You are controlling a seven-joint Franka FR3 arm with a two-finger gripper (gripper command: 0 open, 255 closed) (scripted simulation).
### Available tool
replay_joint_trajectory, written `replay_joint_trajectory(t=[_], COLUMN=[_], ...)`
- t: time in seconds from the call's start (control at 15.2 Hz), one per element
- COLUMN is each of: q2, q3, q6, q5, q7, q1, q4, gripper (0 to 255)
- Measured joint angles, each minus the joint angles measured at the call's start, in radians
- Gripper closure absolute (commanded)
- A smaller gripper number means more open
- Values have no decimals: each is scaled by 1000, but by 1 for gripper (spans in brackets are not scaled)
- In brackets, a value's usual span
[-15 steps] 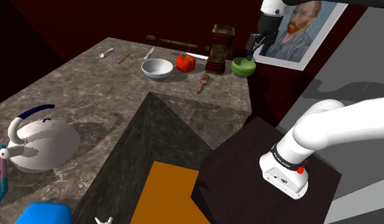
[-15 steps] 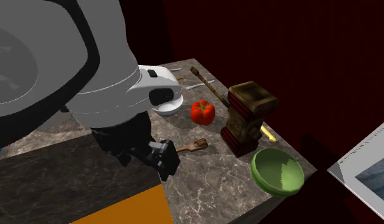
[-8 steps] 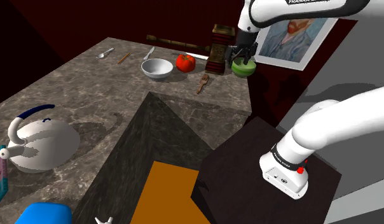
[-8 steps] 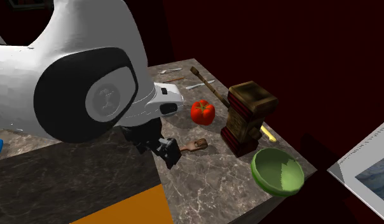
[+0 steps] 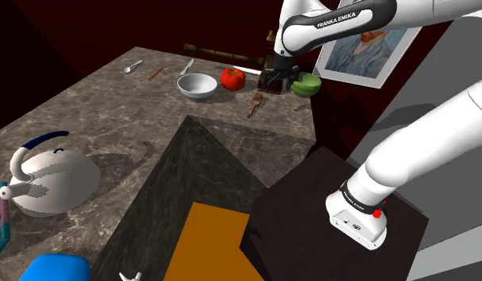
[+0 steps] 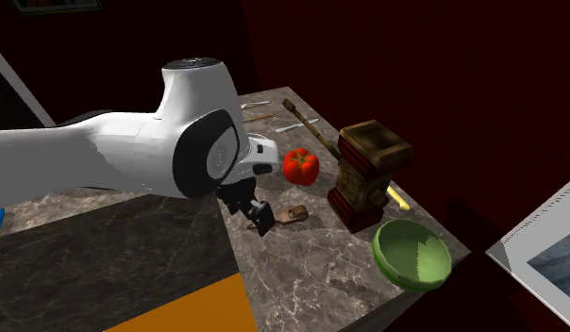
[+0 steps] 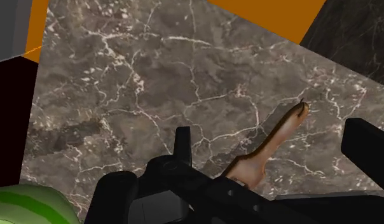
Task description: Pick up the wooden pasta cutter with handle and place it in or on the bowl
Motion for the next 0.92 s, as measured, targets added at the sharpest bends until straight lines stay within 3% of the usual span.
replay_joint_trajectory(t=[0.4,0.92], q2=[227,500], q3=[11,-13], q6=[143,252], q5=[-50,-114], q7=[162,336], q1=[-22,-25], q4=[90,259], gripper=[0,0])
